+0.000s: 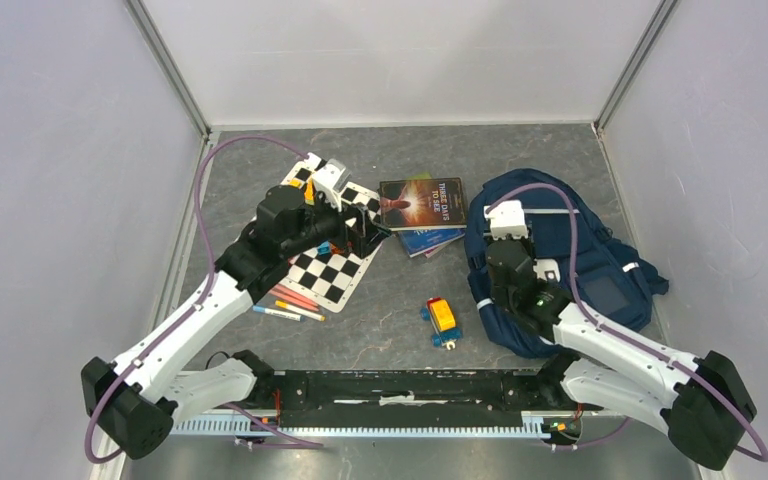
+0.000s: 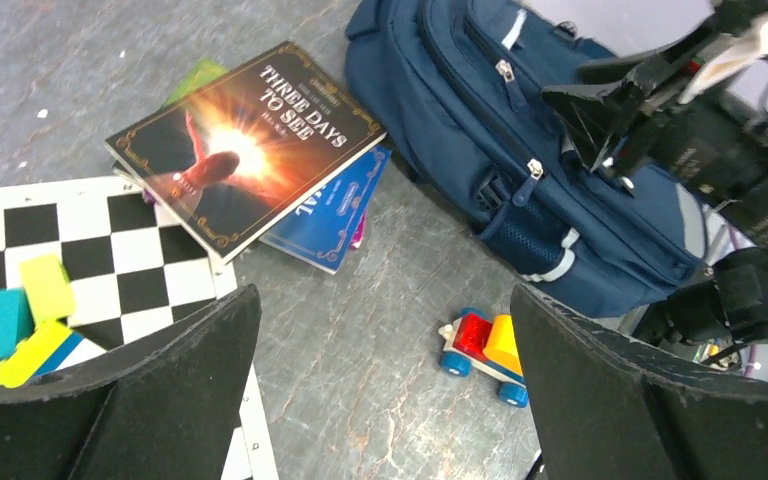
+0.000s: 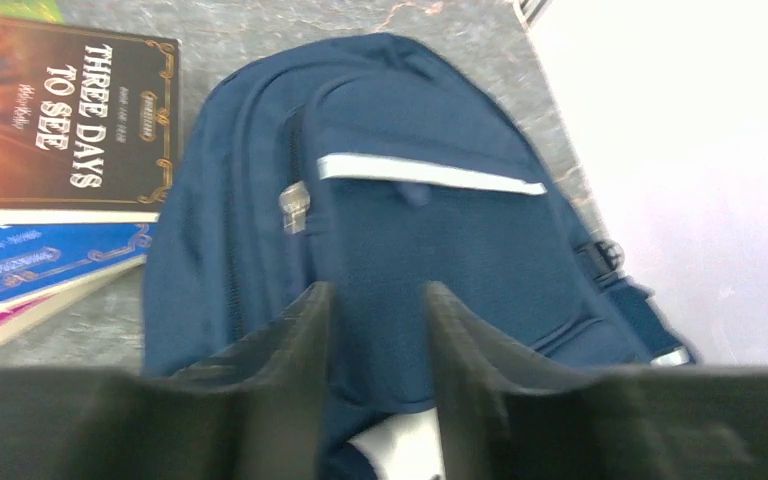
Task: Pack the student bag
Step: Adjust the student bag at the center of the board.
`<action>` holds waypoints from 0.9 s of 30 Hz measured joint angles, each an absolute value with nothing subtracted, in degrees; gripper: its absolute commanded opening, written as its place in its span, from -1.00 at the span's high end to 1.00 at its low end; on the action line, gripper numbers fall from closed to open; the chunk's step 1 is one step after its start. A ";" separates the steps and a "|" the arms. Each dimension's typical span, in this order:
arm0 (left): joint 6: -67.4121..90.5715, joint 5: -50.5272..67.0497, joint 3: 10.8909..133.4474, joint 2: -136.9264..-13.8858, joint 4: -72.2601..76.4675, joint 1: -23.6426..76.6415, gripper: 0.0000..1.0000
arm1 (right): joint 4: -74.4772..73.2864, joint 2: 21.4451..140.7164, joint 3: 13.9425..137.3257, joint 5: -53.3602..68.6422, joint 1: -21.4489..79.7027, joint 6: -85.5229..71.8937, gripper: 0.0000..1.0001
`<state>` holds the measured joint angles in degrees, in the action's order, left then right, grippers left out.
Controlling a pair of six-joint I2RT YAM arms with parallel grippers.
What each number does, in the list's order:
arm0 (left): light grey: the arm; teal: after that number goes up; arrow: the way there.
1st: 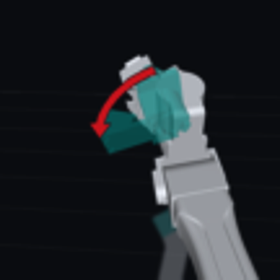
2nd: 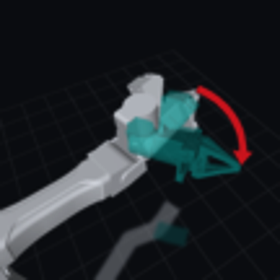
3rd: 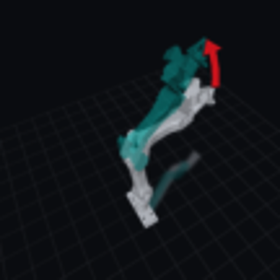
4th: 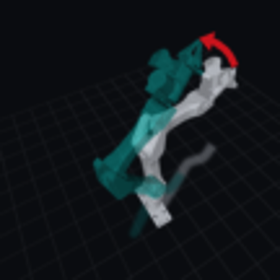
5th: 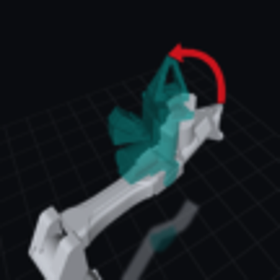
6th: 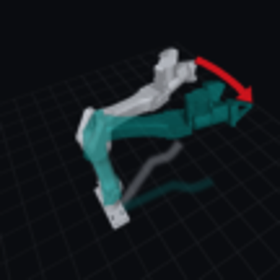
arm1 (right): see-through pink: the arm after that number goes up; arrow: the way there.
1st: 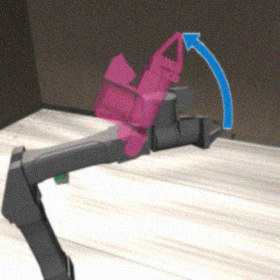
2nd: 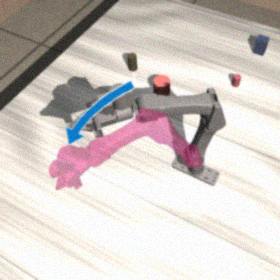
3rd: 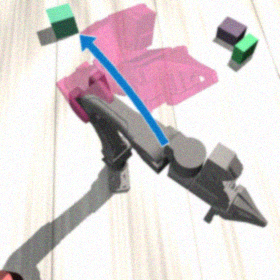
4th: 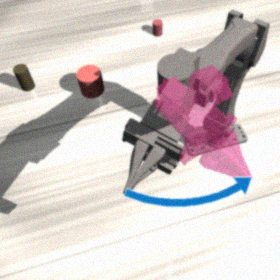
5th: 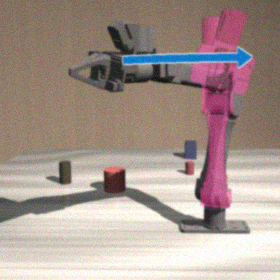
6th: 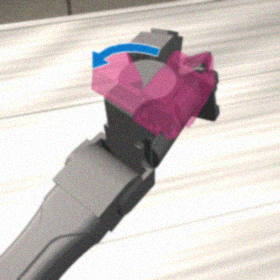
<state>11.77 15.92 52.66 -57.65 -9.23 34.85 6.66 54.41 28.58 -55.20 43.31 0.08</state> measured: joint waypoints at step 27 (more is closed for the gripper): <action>16.45 1.65 54.92 -60.55 -16.64 34.48 -0.99 | -17.30 75.48 48.23 -37.23 29.87 -3.44 -0.96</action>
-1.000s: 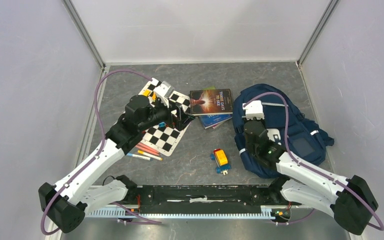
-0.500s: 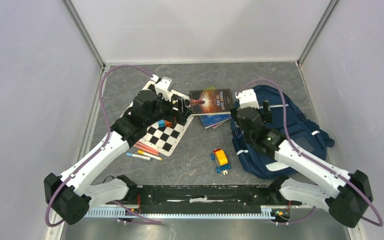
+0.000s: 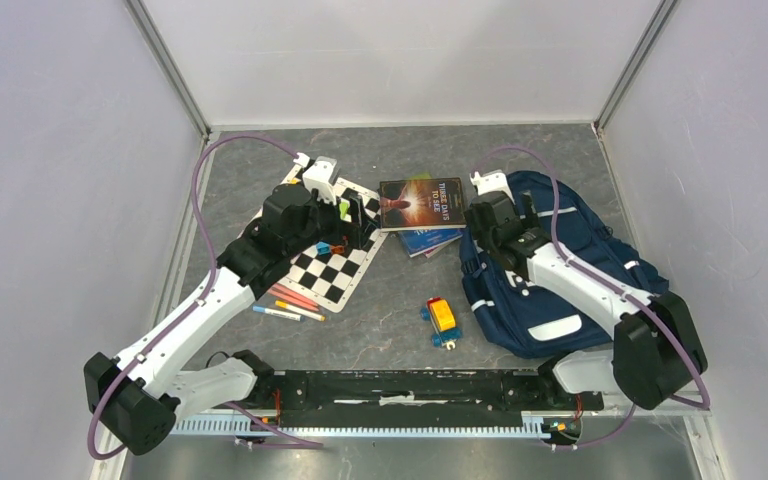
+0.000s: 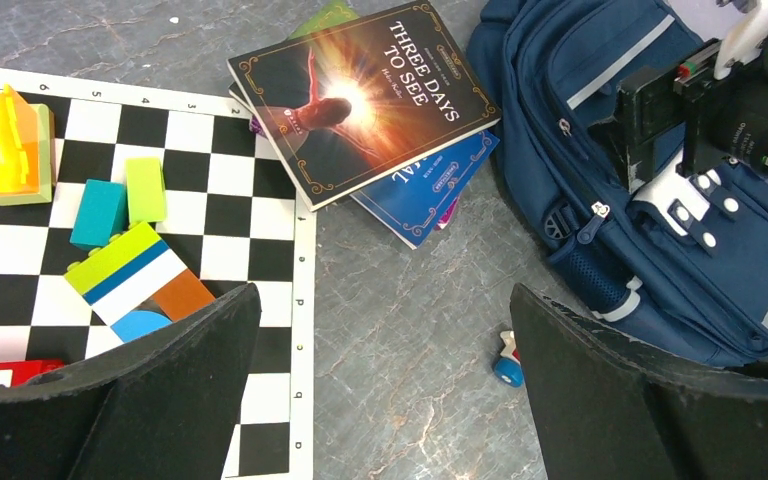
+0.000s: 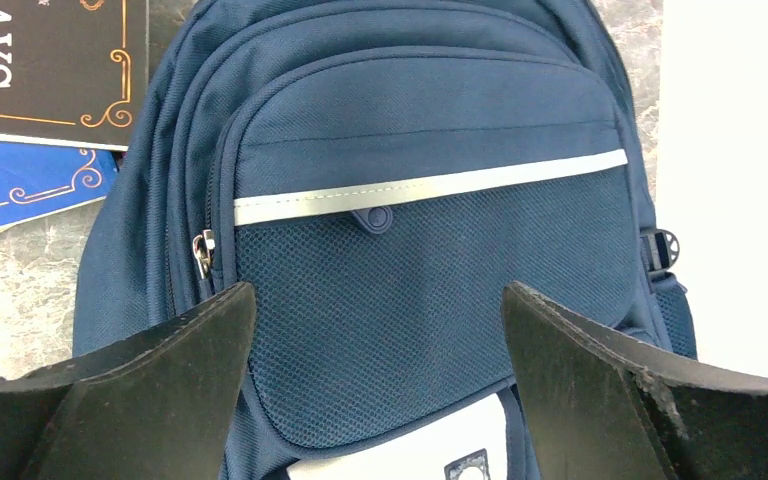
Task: Pack the student bag
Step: Adjust the student bag at the center of the board.
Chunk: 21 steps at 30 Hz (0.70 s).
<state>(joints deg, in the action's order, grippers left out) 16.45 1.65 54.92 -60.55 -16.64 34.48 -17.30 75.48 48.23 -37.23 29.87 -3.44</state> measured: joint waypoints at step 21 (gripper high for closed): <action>16.45 1.43 54.92 -60.49 -17.50 34.48 -0.99 | -11.79 84.05 49.28 -34.30 30.35 -4.64 -0.93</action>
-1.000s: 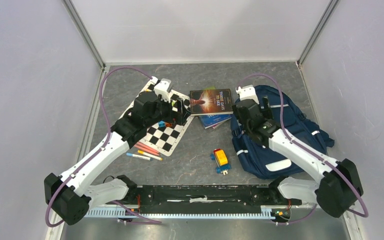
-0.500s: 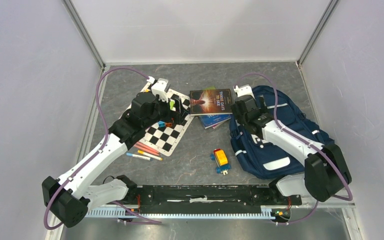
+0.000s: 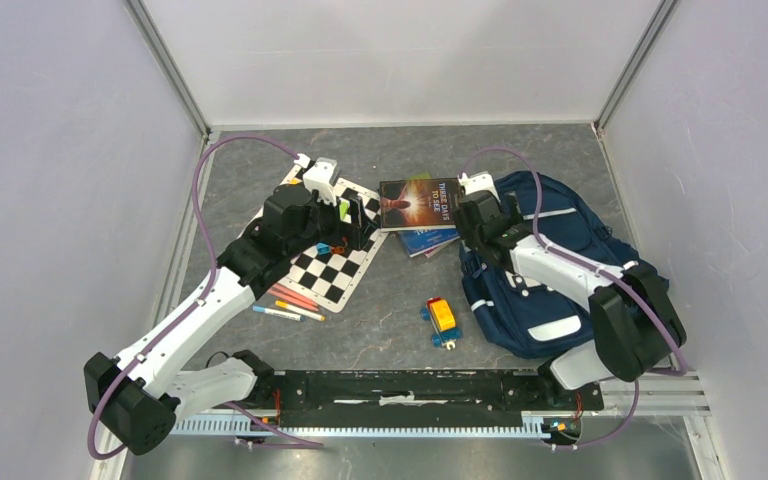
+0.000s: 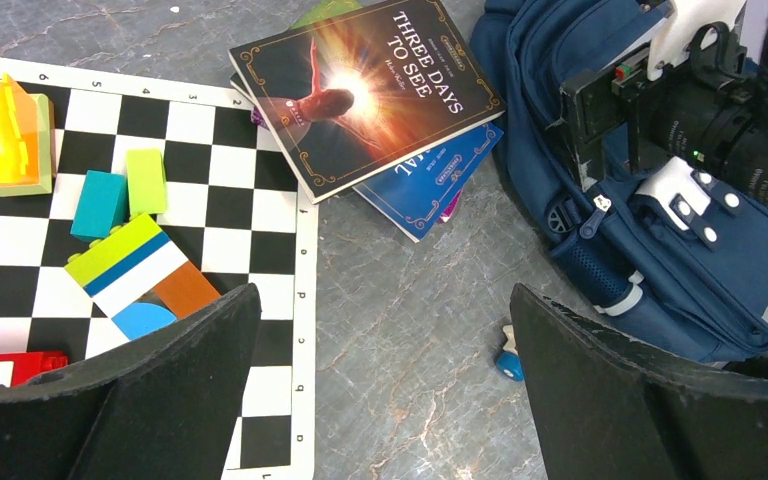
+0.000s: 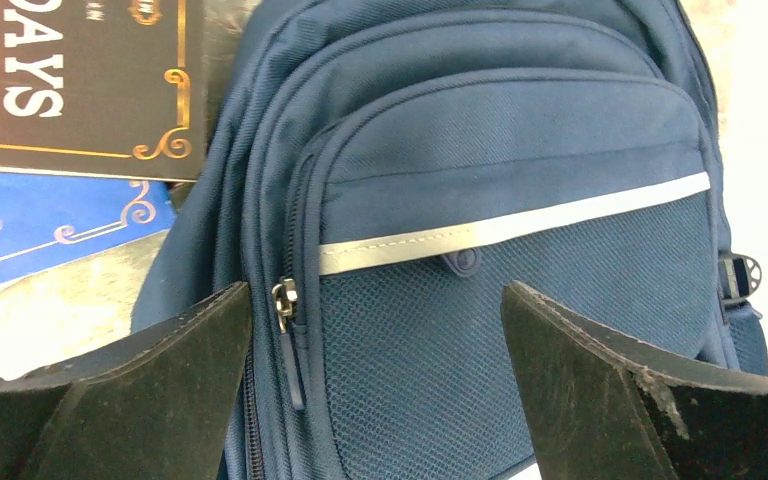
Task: Pack the student bag
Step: Adjust the student bag at the center of the board.
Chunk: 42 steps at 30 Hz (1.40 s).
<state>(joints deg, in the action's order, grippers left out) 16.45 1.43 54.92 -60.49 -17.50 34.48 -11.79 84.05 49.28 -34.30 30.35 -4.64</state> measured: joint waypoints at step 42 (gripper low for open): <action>16.45 6.50 53.52 -60.69 -15.27 34.46 -0.99 | -10.39 55.96 42.70 -27.53 27.79 2.52 1.00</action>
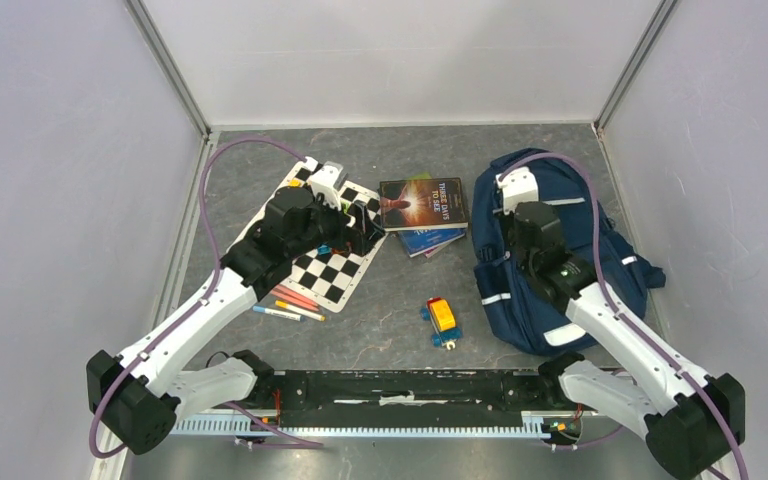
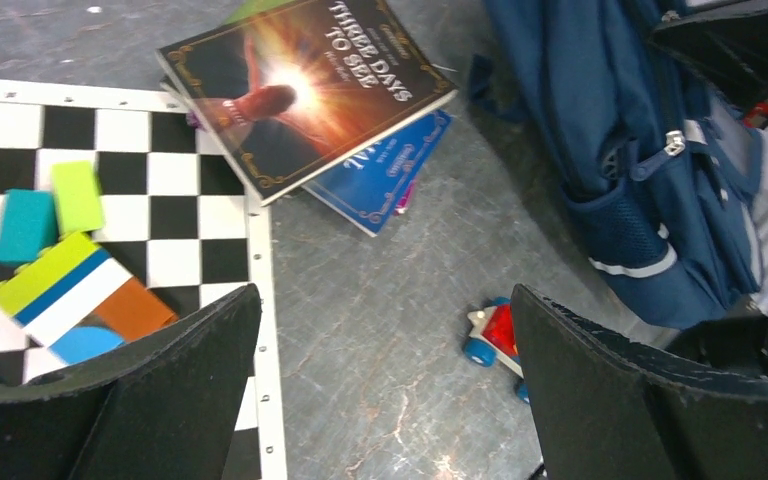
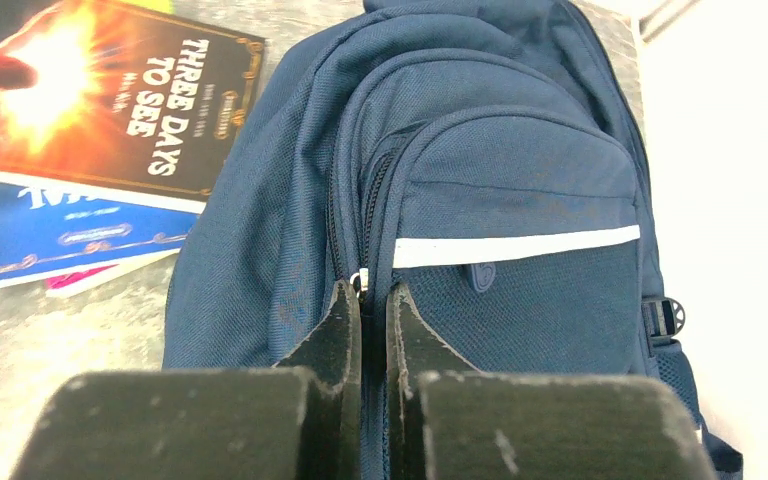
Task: Pack the student bag
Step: Adjust the student bag at the center of the board.
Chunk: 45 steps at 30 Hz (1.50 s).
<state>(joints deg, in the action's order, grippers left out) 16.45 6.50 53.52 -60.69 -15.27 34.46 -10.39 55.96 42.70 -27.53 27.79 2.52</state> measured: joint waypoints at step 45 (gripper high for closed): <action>36.21 21.63 49.67 -78.24 5.26 36.80 -0.99 | -12.19 45.60 37.78 -13.47 43.42 -0.86 -0.96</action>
<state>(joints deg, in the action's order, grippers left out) 36.21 21.63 49.67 -78.24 5.26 36.80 -12.19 45.60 37.78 -13.47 43.42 -0.86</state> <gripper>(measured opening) 0.993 0.978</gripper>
